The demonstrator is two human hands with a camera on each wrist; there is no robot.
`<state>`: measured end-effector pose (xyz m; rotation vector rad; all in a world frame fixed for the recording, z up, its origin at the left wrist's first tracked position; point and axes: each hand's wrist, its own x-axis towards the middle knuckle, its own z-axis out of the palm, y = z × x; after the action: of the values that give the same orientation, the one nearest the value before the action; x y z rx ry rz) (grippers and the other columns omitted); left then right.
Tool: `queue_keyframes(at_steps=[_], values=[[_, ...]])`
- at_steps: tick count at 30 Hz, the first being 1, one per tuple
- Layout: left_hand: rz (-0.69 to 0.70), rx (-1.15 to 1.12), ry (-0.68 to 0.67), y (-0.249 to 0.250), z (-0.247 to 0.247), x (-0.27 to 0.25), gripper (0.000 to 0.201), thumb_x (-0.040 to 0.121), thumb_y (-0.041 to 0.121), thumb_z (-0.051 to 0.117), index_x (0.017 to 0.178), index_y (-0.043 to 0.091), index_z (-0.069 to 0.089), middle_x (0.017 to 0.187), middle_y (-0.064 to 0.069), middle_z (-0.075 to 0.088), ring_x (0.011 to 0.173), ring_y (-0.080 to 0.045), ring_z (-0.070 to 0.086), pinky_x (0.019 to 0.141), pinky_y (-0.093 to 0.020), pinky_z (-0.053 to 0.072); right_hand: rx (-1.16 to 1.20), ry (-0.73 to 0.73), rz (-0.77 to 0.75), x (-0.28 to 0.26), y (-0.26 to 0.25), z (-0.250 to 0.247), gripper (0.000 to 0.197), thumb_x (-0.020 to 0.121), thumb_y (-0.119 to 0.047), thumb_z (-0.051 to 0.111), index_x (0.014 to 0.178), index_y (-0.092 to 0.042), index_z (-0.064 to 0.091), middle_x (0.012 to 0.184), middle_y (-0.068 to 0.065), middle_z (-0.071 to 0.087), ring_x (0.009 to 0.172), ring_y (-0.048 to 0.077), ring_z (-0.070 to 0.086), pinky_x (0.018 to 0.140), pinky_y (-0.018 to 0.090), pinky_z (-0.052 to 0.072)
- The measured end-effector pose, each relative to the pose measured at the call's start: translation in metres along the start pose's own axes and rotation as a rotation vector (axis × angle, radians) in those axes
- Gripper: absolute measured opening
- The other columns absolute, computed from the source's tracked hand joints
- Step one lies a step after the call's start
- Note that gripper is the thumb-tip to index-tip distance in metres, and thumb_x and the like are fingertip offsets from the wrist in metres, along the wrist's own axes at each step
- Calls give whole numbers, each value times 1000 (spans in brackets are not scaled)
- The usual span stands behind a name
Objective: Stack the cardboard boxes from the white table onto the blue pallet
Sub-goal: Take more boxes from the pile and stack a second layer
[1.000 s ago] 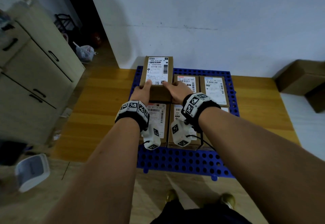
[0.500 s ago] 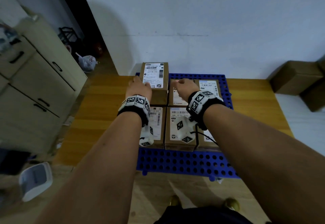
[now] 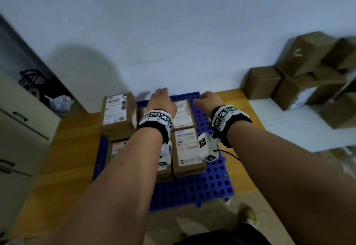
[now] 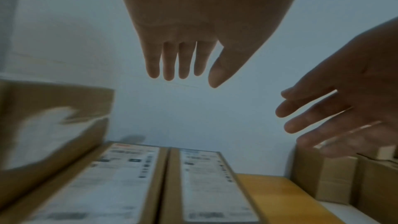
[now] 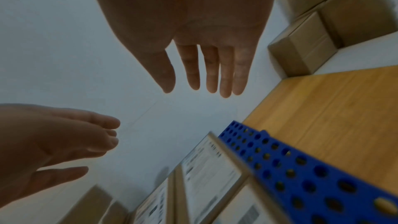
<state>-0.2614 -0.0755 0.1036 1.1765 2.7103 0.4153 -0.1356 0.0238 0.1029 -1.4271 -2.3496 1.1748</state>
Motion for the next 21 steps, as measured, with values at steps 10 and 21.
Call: queue_keyframes(at_steps=[10,21], values=[[159,39,-94,180,78,42,52,91,9,42,143,8,36,145,-12,39,132,-29,38,108,-38,36,10,76,155,55,125,-139,46,91,-33,59,131,-9,55,127,10,59,113,28,57,83,32,45],[171,96,-186,321,164,107,55,92,13,44,146,9,30,154,-12,27,141,-28,26,116,-39,26,52,74,230,148,219,-239,52,91,-36,59,135,-11,50,129,9,59,116,28,57,92,33,46]])
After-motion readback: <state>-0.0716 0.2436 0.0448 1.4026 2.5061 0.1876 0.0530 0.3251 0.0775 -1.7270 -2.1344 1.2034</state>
